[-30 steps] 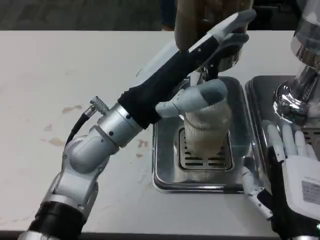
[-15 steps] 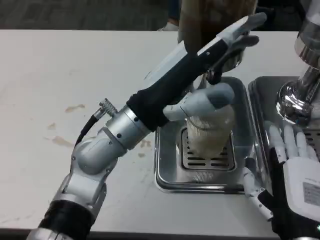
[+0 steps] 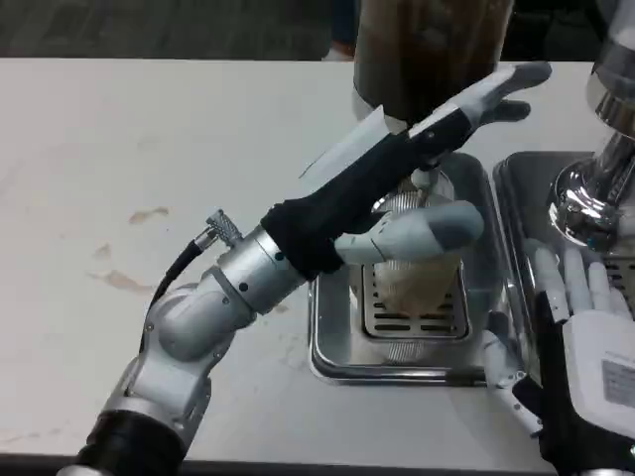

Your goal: Grasp the cup under the faucet to collect the drink, then remove the cup.

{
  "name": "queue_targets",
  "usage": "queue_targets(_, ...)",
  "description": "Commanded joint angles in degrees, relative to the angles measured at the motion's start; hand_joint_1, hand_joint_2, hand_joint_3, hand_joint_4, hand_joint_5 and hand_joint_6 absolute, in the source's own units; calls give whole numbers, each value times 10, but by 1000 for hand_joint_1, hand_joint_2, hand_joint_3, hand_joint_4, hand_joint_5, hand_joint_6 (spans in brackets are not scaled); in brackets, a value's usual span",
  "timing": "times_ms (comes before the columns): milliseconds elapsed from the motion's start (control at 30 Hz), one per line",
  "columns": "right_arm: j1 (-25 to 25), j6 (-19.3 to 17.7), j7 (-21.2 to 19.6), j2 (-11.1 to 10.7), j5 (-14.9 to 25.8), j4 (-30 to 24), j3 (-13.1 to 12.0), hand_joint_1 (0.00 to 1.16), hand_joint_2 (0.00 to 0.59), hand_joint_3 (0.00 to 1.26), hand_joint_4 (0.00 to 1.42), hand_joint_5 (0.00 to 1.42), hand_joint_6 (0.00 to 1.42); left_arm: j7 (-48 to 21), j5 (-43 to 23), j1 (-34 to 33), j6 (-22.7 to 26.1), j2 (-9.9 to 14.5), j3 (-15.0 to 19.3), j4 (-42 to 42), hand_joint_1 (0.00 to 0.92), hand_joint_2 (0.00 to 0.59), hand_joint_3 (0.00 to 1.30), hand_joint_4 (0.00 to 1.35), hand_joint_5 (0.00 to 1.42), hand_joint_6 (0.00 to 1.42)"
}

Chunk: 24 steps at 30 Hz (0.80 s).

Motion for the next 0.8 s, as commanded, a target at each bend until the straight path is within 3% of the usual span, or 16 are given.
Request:
queue_targets(33, -3, -2, 1, -2, 8, -6, -4, 124, 495, 74, 0, 0, 82, -17, 25, 14, 4, 2, -18, -4, 0, 86, 44, 0, 105, 35)
queue_targets(200, -4, -14, 3, -1, 35, -5, -10, 124, 495, 74, 0, 0, 82, -10, 37, 13, 4, 7, -18, -8, 0, 86, 45, 0, 105, 36)
queue_targets(267, -7, -38, 16, 1, 83, -5, -23, 127, 493, 72, 0, 0, 82, -7, 39, 13, 5, 8, -17, -9, 0, 87, 45, 0, 105, 37)
queue_targets(467, -26, -111, 72, -4, 212, 10, -54, 268, 383, 0, 0, 0, 71, -1, 48, 10, 7, 15, -14, -9, 0, 87, 45, 0, 105, 37)
queue_targets(633, -48, -151, 102, -5, 272, 35, -69, 374, 343, 0, 0, 0, 67, 1, 50, 10, 7, 16, -14, -11, 0, 91, 50, 0, 105, 37)
queue_targets(800, -70, -173, 126, -5, 302, 60, -76, 442, 312, 0, 0, 0, 2, 2, 51, 10, 8, 16, -15, -13, 0, 93, 53, 0, 105, 38)
